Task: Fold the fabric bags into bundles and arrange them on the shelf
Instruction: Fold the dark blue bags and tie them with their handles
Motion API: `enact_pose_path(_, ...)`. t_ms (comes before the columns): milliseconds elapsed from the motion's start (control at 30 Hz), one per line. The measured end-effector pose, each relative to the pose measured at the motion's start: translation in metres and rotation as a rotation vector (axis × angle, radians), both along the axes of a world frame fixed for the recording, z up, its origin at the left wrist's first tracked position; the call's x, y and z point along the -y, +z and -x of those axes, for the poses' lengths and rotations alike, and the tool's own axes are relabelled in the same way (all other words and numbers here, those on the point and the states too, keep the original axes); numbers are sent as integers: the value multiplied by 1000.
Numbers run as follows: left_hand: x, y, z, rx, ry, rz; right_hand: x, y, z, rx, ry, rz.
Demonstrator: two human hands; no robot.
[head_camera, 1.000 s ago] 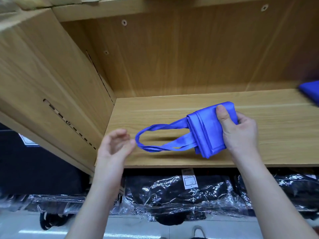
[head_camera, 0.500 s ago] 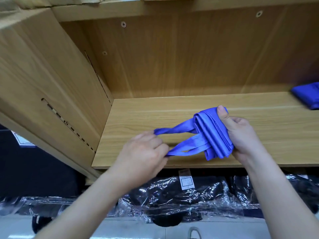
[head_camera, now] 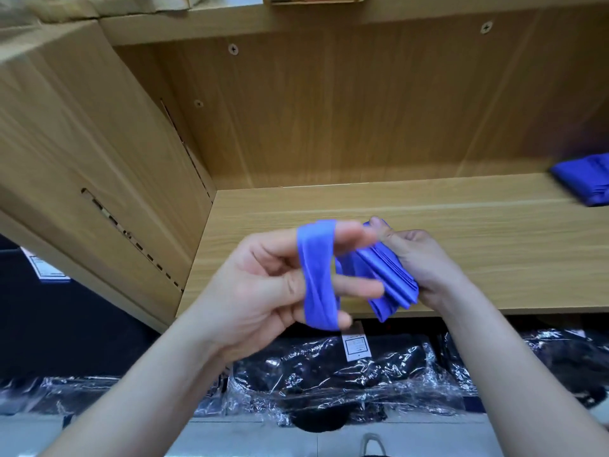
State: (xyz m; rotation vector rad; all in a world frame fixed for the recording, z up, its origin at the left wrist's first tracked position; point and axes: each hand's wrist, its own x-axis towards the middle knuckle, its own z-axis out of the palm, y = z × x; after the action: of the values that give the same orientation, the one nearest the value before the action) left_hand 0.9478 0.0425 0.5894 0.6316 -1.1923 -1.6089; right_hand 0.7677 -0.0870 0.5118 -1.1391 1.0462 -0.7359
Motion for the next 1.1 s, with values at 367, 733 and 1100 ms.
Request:
enact_pose_path(367, 23, -48, -2, -96, 657, -249, -3, 0, 2, -16, -165, 201)
enact_pose_path(733, 25, -51, -1, 109, 629, -260, -3, -9, 3, -325, -153, 380)
enact_pose_path(1100, 36, -86, -14, 449, 413, -369, -23, -10, -8, -313, -159, 815)
